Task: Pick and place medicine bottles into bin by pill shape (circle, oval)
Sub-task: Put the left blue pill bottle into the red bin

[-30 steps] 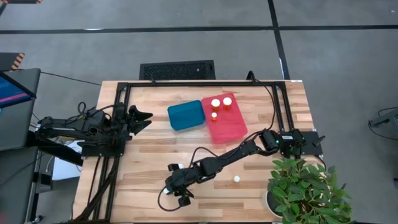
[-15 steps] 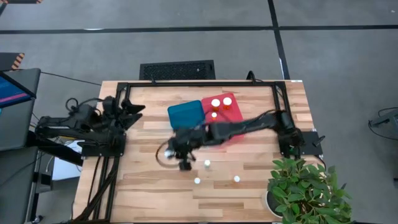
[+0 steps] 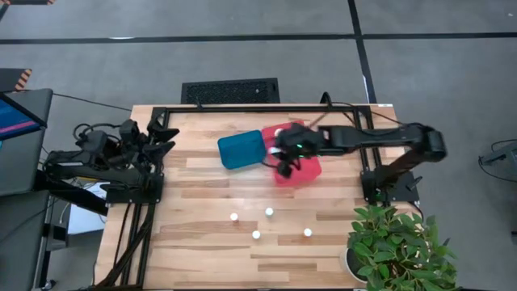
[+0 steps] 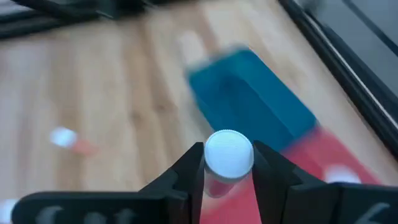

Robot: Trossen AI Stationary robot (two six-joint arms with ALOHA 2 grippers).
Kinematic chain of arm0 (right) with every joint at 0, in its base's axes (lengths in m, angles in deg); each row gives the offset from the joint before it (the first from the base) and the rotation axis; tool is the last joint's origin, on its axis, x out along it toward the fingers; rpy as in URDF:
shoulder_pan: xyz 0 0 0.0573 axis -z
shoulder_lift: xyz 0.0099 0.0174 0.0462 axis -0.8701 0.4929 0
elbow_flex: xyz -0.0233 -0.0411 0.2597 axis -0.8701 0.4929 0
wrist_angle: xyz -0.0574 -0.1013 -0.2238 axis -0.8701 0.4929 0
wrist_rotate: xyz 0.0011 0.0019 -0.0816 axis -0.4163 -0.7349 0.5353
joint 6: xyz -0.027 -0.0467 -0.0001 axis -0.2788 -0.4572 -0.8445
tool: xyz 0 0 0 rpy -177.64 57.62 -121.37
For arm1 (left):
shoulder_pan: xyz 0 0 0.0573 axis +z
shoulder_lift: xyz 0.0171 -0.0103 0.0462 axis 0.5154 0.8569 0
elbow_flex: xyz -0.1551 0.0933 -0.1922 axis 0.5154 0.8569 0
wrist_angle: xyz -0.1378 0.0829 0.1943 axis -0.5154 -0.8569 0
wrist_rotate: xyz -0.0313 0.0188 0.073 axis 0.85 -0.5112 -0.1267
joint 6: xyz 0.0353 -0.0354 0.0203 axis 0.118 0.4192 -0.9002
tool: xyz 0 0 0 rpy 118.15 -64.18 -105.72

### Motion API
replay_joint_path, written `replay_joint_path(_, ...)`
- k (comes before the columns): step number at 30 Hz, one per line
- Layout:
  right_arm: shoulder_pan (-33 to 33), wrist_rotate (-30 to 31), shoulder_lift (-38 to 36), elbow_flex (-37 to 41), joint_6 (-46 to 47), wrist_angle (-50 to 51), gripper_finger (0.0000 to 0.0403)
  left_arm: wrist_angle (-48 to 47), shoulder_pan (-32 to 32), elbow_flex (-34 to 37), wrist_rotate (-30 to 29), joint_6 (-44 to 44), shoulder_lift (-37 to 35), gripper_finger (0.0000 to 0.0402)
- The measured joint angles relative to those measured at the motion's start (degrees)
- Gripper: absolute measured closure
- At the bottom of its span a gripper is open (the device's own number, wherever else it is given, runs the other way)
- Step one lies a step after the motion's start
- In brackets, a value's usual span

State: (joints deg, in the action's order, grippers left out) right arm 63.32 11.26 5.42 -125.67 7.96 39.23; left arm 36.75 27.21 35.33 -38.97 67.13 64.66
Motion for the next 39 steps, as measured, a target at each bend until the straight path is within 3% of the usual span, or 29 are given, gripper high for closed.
replay_joint_path(7,0.4,12.4,-14.2,21.7,10.2,-8.8,0.0285,-0.1,0.0,0.0,-1.8,0.2,0.0,0.0142)
replay_joint_path(15,4.5,14.9,-14.8,34.8,12.1,-24.4,0.0285,0.0,0.0,0.0,-7.8,0.8,0.0,0.0142)
replay_joint_path(29,9.0,14.8,0.1,37.9,10.8,-39.2,0.0285,-0.3,0.0,0.0,-12.2,0.9,0.0,0.0142)
replay_joint_path(39,9.6,15.0,0.3,37.8,10.1,-38.5,0.0276,-0.3,0.0,0.0,-12.2,1.0,0.0,0.0142)
